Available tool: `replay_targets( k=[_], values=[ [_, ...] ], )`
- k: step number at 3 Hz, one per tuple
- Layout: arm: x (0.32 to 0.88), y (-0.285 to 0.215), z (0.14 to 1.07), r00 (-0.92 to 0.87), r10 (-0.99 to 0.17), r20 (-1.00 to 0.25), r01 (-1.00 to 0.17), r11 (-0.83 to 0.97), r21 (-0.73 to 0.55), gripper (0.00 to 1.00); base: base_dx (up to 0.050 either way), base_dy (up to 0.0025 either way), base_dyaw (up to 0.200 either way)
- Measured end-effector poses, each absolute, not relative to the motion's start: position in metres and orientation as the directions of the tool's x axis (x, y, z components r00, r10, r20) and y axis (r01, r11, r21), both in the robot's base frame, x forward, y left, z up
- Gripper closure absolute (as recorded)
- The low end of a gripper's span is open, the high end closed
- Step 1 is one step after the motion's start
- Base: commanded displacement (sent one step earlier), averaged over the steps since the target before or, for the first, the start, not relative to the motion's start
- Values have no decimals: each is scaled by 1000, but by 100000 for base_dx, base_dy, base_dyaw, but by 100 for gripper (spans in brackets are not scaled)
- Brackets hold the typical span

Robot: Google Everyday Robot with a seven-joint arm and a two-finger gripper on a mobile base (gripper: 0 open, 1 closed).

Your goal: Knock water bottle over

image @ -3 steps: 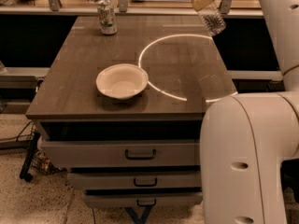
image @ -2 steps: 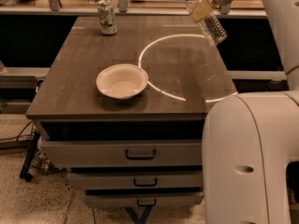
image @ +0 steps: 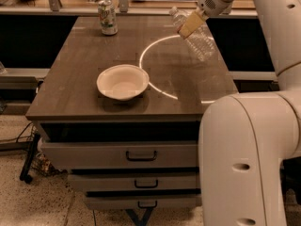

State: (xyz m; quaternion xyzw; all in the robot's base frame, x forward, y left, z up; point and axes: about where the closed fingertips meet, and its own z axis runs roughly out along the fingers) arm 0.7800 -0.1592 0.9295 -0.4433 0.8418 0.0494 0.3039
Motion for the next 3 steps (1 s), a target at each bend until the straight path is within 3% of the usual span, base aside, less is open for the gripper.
replay_targets(
  k=[3],
  values=[
    [779, -128, 903, -396, -718, -573, -834, 542, -103, 17, 0, 0, 0]
  ],
)
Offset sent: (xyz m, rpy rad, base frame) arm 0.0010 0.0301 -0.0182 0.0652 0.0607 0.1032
